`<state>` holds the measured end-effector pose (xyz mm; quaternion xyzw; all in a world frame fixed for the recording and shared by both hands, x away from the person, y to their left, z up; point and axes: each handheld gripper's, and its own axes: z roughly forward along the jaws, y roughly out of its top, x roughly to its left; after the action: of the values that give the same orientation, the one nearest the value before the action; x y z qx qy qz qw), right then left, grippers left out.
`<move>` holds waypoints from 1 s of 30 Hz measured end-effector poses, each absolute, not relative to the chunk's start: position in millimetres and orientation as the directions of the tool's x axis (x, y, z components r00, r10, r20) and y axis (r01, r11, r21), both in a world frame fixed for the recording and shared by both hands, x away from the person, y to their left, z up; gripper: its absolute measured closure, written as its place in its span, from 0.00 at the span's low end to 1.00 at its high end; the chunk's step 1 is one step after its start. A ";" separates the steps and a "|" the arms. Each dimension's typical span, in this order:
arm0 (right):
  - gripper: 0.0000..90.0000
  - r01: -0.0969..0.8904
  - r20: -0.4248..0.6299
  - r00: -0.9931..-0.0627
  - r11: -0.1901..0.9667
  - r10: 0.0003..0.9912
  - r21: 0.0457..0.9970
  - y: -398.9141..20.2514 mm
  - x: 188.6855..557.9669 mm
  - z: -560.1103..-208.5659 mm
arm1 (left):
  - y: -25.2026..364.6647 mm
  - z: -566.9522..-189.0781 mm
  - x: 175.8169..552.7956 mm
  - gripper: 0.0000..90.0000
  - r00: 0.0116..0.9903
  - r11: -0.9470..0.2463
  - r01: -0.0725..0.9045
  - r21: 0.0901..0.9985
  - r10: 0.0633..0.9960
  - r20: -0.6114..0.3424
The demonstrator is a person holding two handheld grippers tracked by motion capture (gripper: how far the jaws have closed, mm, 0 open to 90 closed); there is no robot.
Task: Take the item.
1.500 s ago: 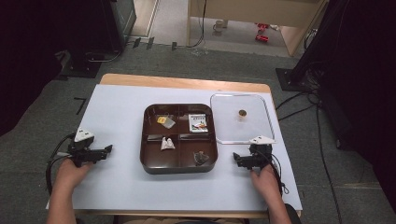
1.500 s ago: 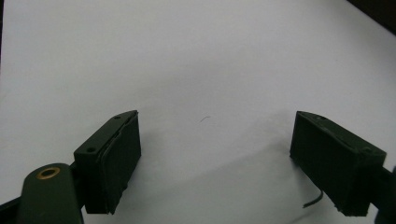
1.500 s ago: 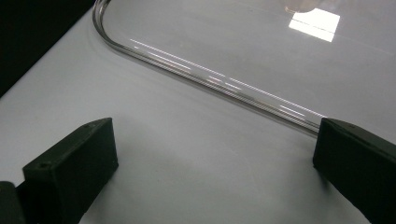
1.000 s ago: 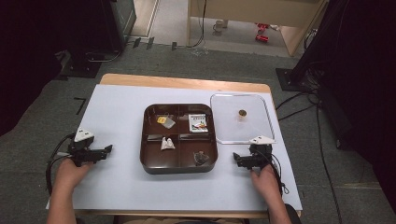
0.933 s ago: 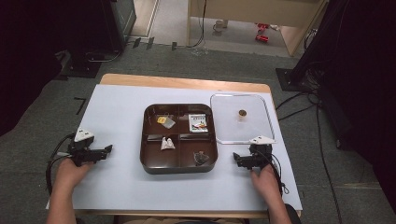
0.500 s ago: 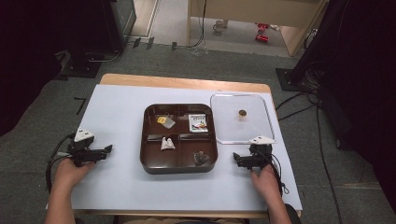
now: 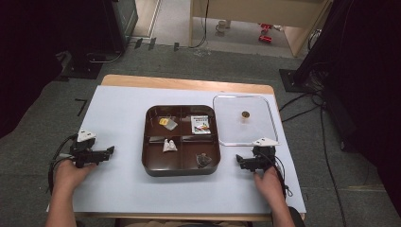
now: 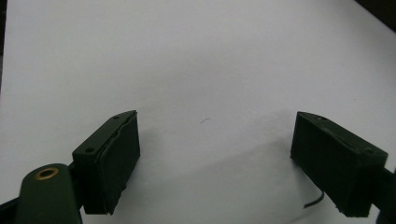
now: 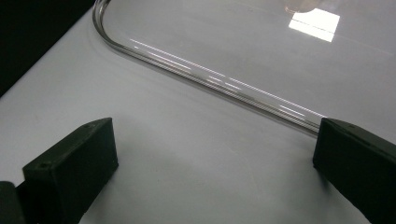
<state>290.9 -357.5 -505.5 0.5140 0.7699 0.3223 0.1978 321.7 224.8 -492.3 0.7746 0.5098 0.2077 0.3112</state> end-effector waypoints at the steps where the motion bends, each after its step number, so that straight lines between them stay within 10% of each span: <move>1: 0.00 0.664 0.027 -0.393 0.264 0.919 0.699 -357.5 290.9 -505.4 | 223.9 -491.6 321.9 0.17 0.389 -0.286 0.666 0.689 0.921 0.007; 30: 0.00 0.664 0.027 -0.393 0.264 0.919 0.700 -357.5 290.9 -505.5 | 213.3 -466.4 325.8 0.33 0.389 -0.267 0.738 0.620 0.919 -0.067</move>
<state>290.9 -357.5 -505.5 0.5141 0.7699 0.3222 0.1978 325.8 213.3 -466.4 0.7808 0.5304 0.1549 0.2915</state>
